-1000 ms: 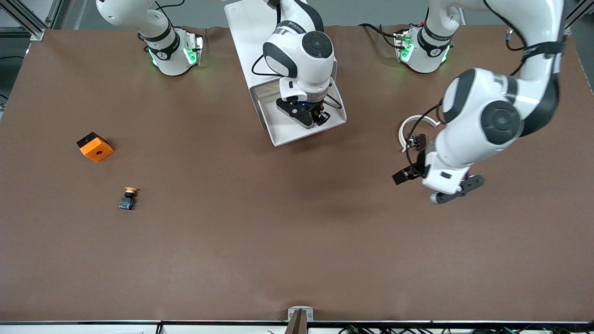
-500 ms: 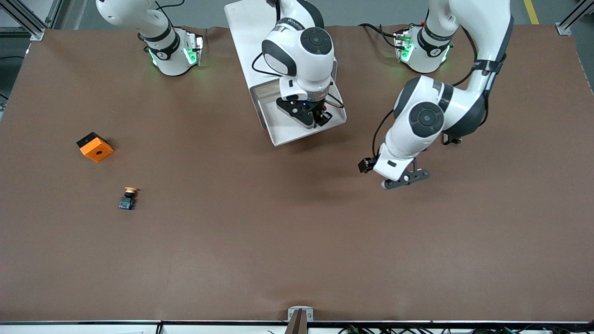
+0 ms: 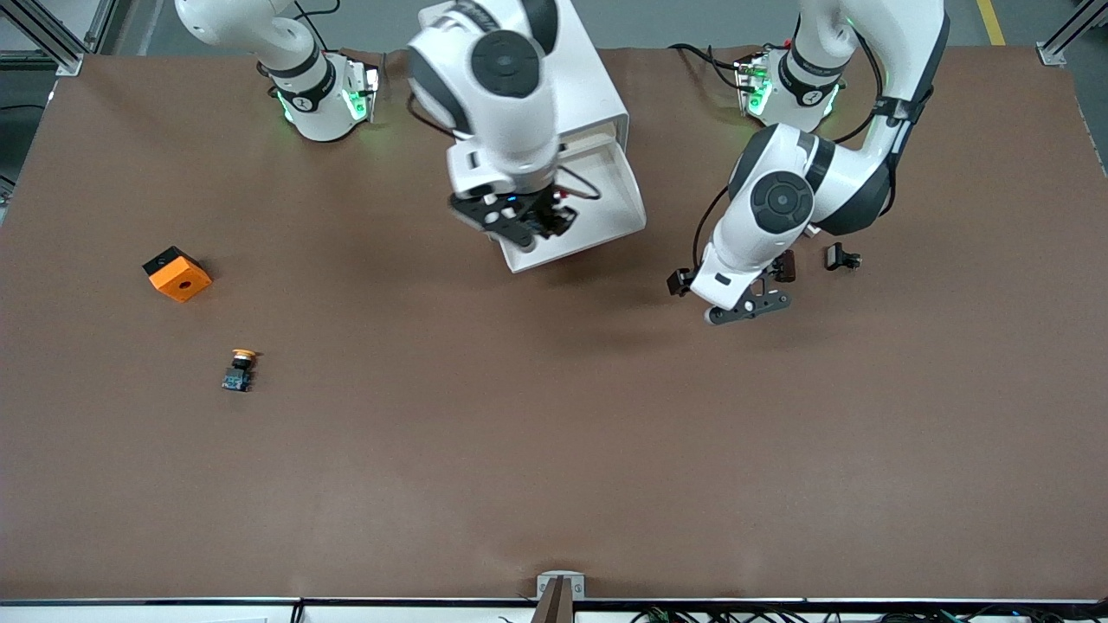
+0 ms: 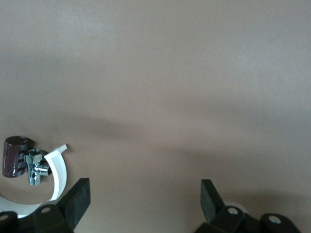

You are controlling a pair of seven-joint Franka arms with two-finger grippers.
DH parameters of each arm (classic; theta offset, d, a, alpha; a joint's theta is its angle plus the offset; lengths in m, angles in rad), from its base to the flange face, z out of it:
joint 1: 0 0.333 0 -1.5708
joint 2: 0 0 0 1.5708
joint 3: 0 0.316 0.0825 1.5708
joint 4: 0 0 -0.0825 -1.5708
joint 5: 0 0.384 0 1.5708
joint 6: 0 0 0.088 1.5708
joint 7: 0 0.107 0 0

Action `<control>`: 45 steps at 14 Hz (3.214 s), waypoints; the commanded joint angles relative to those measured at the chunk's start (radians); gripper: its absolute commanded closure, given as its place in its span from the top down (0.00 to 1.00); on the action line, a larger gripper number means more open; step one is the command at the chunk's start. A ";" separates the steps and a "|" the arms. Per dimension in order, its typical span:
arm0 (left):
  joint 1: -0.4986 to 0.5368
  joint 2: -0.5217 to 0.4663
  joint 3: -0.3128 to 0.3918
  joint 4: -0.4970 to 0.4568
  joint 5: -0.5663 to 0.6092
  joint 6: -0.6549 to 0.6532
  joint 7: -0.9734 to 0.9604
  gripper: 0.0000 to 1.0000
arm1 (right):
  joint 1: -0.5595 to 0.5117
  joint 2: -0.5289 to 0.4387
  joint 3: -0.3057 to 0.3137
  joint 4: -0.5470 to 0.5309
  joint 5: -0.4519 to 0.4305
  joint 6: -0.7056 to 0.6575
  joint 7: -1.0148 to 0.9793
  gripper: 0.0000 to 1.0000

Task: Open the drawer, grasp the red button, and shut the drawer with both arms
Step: 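Carry the red button toward the yellow button while the left gripper pushes drawer, then push the drawer shut with the left gripper while the right gripper lowers button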

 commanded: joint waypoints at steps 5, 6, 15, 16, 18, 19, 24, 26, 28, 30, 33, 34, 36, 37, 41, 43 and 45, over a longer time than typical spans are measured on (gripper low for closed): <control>-0.011 0.029 -0.076 -0.027 -0.129 0.113 -0.067 1.00 | -0.366 -0.033 0.014 -0.059 0.015 -0.029 -0.557 0.00; -0.019 0.044 -0.094 -0.024 -0.129 0.144 -0.115 1.00 | -0.411 -0.036 0.014 -0.107 0.014 0.014 -0.657 0.00; -0.019 0.066 -0.260 -0.035 -0.182 0.162 -0.365 1.00 | -0.692 0.068 0.014 -0.380 0.008 0.477 -1.078 0.00; -0.018 0.066 -0.280 -0.036 -0.183 0.155 -0.399 1.00 | -0.710 0.098 0.012 -0.382 0.008 0.513 -1.078 0.00; -0.018 0.066 -0.318 -0.035 -0.183 0.106 -0.443 1.00 | -0.729 0.146 0.012 -0.386 0.008 0.576 -1.078 0.00; -0.018 0.064 -0.334 -0.030 -0.188 0.074 -0.463 1.00 | -0.733 0.164 0.012 -0.395 0.006 0.608 -1.079 0.00; -0.021 0.080 -0.403 -0.024 -0.264 0.043 -0.513 1.00 | -0.738 0.235 0.014 -0.418 0.006 0.717 -1.128 0.00; -0.027 0.092 -0.415 -0.023 -0.300 0.043 -0.520 1.00 | -0.738 0.238 0.012 -0.418 0.008 0.717 -1.141 0.00; -0.030 0.106 -0.432 -0.023 -0.307 0.043 -0.531 1.00 | -0.740 0.249 0.012 -0.420 0.006 0.717 -1.167 0.00; -0.031 0.110 -0.449 -0.021 -0.320 0.043 -0.563 1.00 | -0.740 0.250 0.012 -0.421 0.006 0.713 -1.168 0.00; -0.030 0.109 -0.452 -0.009 -0.320 0.009 -0.585 1.00 | -0.738 0.247 0.012 -0.432 0.006 0.708 -1.168 0.00; -0.019 0.109 -0.452 0.011 -0.318 -0.015 -0.583 1.00 | -0.738 0.247 0.012 -0.432 0.006 0.708 -1.168 0.00; 0.010 0.110 -0.444 0.048 -0.311 -0.040 -0.583 1.00 | -0.744 0.247 0.012 -0.431 0.006 0.711 -1.167 0.00; 0.054 0.107 -0.444 0.060 -0.301 -0.040 -0.579 1.00 | -0.747 0.247 0.012 -0.429 0.006 0.714 -1.164 0.73; 0.201 0.101 -0.444 0.143 -0.206 -0.059 -0.574 1.00 | -0.752 0.240 0.012 -0.415 0.006 0.705 -1.161 1.00; 0.281 0.109 -0.444 0.203 -0.104 -0.095 -0.571 1.00 | -0.752 0.218 0.012 -0.400 0.006 0.676 -1.167 1.00; 0.359 0.104 -0.444 0.227 -0.012 -0.100 -0.571 1.00 | -0.750 0.169 0.011 -0.359 -0.007 0.564 -1.167 1.00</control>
